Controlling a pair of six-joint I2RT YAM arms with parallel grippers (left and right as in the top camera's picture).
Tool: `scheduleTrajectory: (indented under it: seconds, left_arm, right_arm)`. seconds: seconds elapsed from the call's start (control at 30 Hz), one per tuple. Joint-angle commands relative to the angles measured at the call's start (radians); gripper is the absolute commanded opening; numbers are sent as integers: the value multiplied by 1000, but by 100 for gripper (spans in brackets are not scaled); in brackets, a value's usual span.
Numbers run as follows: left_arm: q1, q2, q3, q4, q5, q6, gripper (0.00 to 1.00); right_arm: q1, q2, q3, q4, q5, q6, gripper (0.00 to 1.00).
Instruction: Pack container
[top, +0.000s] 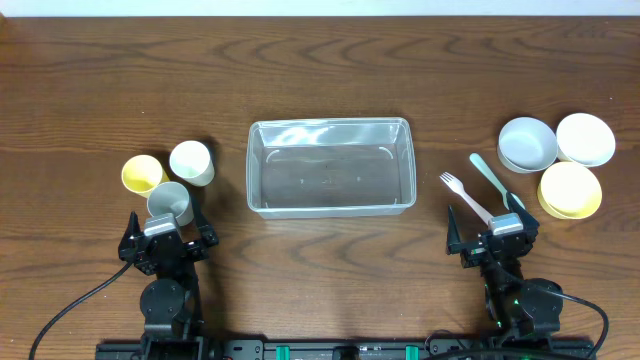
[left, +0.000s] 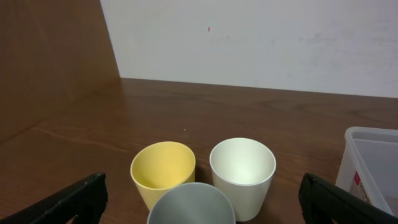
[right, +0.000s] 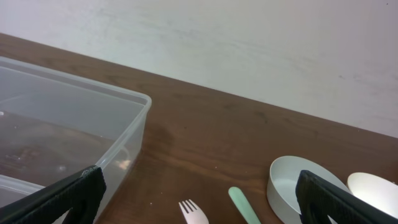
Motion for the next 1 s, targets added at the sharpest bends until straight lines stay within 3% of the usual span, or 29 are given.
scheduleTrajectory:
  seconds: [0.0,0.57,0.7,0.8,0.97]
  left_arm:
    - [3,0,-19,-34,-35,10,98]
    - [3,0,-19,-34,-28,10,98]
    - [3,0,-19,-34,-26,4,98]
    - [3,0,-13,-35,-2,-89,98]
    - [3,23,86,-128,109,-166,98]
  right_arm:
    - [8,-9,-2,-3,-7,-14,99]
    - [8,-8,-2,-1,-23,-3,99]
    - [8,-8,-2,-1,-23,137,99]
    - [8,-8,-1,-1,-32,270,99]
    - [8,-2,63,-67,-66,297,99]
